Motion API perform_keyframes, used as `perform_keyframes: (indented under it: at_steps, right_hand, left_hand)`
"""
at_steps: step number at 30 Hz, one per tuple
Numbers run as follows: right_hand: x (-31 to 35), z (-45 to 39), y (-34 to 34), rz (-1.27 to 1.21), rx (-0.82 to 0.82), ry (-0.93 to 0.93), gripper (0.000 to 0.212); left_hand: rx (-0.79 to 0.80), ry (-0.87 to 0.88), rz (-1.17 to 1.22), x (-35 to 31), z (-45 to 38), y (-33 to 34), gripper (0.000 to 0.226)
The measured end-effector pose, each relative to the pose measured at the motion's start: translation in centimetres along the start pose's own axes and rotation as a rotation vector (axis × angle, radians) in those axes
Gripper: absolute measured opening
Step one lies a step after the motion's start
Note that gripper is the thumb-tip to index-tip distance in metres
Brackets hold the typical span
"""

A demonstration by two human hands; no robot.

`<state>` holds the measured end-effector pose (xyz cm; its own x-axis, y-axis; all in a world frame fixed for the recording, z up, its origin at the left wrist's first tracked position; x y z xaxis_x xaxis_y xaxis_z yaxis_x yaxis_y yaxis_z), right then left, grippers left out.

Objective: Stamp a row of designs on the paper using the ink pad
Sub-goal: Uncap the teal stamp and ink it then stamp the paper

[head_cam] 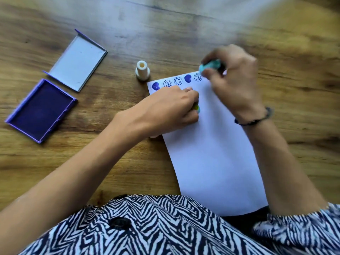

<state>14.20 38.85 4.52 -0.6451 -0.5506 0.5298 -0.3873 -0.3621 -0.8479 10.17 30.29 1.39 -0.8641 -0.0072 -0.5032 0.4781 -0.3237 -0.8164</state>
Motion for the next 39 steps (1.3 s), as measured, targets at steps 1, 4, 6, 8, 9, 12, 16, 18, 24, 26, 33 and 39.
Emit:
perform_keyframes:
  at_steps: [1,4,6,8,9,12,16,18,24,26,33,39]
  right_hand:
    - [-0.9,0.1,-1.6,-0.189,-0.073,0.049,0.013]
    - [-3.6,1.4,-4.0,-0.735,-0.19,0.21,0.015]
    - [-4.4,2.1,-3.6,-0.855,-0.168,0.282,0.016]
    - [-4.6,2.5,-2.9,-0.884,-0.135,0.326,0.019]
    - [-4.5,2.7,-2.7,-0.89,-0.124,0.338,0.019]
    - [-3.8,3.4,-2.1,-0.942,-0.105,0.348,0.018]
    - [-0.8,4.4,-1.3,-1.104,-0.06,0.262,0.016]
    - [1.1,4.8,-0.5,-1.136,-0.019,0.211,0.015]
    - [4.3,5.2,0.8,-1.086,0.002,0.126,0.013]
    - [4.8,5.4,1.1,-1.052,0.003,0.115,0.012]
    - [6.5,5.9,2.6,-0.916,-0.034,0.079,0.012]
    - [8.7,4.5,5.5,-0.437,0.118,0.021,0.009]
  left_hand:
    - [-0.007,-0.001,0.019,0.1,0.1,0.0,0.024]
    - [-0.017,-0.001,0.093,0.1,0.4,-0.3,0.023]
    - [-0.019,-0.006,0.115,0.2,0.4,-0.3,0.024]
    - [-0.023,-0.015,0.135,0.3,0.3,-0.2,0.024]
    - [-0.029,-0.024,0.156,0.4,0.3,-0.1,0.024]
    - [-0.171,-0.061,0.379,1.1,1.0,-1.4,0.022]
    - [-0.521,-0.14,1.1,3.5,3.4,-3.8,0.018]
    - [-0.551,-0.103,1.299,3.6,4.2,-3.9,0.015]
    - [-0.601,-0.065,1.383,3.6,6.5,-3.7,0.014]
    - [-0.617,-0.066,1.394,4.0,7.1,-3.5,0.013]
    - [-0.652,-0.113,1.352,5.4,9.1,-2.8,0.011]
    - [-0.555,-0.359,0.916,9.2,10.8,-1.9,0.014]
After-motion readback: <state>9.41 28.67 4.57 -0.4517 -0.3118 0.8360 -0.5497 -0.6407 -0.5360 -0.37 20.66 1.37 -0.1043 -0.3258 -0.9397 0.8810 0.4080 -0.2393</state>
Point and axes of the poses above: each hand's wrist, its own z-axis away from the middle knuckle, its own y-axis out of the palm, x = y × z, the point moved 9 cm from there along -z, towards the middle knuckle, and after that the axes turned 5 degrees about x, right-handed, at the moved point
